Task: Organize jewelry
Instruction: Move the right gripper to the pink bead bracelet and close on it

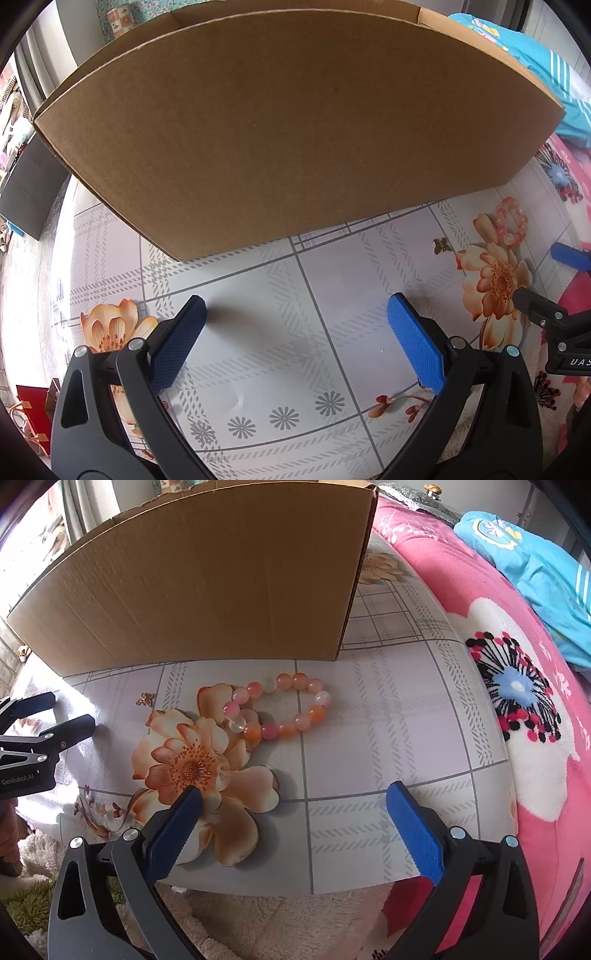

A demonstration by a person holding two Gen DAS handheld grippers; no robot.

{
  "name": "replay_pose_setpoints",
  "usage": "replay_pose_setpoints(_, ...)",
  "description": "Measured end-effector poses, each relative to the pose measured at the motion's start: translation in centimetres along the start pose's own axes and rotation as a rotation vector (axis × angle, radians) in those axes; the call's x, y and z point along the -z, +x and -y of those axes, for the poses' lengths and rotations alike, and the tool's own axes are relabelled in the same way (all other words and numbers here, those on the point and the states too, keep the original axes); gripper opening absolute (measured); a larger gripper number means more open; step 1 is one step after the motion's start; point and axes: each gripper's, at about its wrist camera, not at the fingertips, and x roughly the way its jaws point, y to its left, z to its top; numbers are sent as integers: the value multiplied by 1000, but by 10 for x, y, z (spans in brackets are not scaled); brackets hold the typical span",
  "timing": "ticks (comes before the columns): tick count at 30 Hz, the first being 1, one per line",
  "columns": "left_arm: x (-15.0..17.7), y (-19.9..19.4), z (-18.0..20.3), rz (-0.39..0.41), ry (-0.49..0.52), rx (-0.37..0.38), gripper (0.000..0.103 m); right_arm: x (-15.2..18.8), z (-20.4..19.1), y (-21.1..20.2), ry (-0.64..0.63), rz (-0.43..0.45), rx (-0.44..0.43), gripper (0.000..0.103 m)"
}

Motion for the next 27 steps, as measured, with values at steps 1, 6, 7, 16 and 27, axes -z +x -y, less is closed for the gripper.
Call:
replay_pose_setpoints(1,0,0,0,0,0,0,95,1,0,0,1,2,-1,97)
replay_pose_setpoints(6,0,-1,-4,7,1,0,95,2,1,-5,1,38,-11,97)
replay_pose_setpoints(7,1,-1,-4,9,1,0,95,4,2,-8,15,50,-10,97)
replay_pose_setpoints(16,8,-3,-3,16,2,-1,96,-7,10,-33,87,177,-171,92)
replay_pose_setpoints(27,9,-4,-3,17,1,-1,96,-28,-18,-21,-8,172,-250,58)
